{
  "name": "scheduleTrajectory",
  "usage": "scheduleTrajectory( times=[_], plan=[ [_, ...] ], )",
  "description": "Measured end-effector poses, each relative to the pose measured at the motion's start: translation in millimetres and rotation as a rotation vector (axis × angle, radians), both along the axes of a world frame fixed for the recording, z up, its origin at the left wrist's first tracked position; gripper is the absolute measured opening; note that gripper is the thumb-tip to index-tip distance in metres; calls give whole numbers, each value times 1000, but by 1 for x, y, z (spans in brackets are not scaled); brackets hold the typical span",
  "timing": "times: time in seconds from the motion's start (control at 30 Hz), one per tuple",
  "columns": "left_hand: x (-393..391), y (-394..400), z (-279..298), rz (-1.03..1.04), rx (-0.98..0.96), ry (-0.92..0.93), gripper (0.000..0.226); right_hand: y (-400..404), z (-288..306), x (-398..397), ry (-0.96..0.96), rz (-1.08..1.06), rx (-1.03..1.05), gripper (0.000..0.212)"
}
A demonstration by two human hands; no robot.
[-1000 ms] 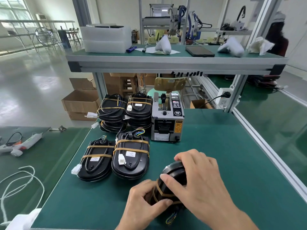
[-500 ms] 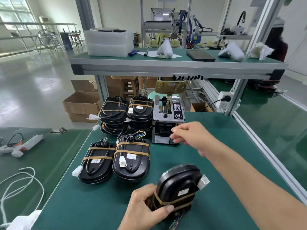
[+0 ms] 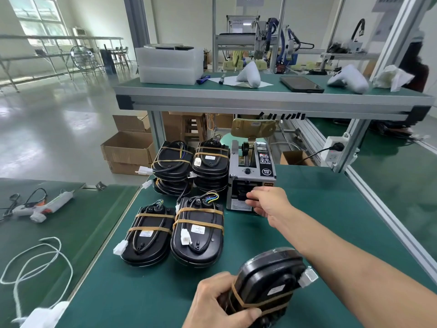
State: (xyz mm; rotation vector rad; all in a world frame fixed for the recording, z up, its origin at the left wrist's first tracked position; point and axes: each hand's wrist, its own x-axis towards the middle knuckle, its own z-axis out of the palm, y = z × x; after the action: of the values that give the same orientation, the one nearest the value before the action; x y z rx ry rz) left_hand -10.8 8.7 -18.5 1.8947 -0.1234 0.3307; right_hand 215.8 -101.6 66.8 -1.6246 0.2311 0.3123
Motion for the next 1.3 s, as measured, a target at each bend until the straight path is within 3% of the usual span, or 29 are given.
scheduleTrajectory(
  times=[0.13, 0.37, 0.5, 0.97, 1.07, 1.2, 1.3],
  plan=[
    [1, 3, 0, 14, -45, 4, 35, 7, -4, 5, 55, -59, 69, 11],
    [3, 2, -1, 24, -18, 6, 29, 20, -8, 11, 54, -168, 68, 7],
    [3, 3, -5, 30, -56, 32, 38, 27, -11, 13, 46, -226, 65, 2],
    [6, 3, -16, 62, -27, 34, 38, 35, -19, 15, 43, -329, 80, 5],
    [6, 2, -14, 60, -29, 27, 39, 35, -18, 11, 85, -222, 44, 2],
    [5, 2, -14, 49, -38, 25, 41, 22, -23, -6, 208, 185, 10, 4],
    [5, 2, -15, 54, -21, 22, 39, 1, -27, -16, 175, 322, 62, 1]
  ],
)
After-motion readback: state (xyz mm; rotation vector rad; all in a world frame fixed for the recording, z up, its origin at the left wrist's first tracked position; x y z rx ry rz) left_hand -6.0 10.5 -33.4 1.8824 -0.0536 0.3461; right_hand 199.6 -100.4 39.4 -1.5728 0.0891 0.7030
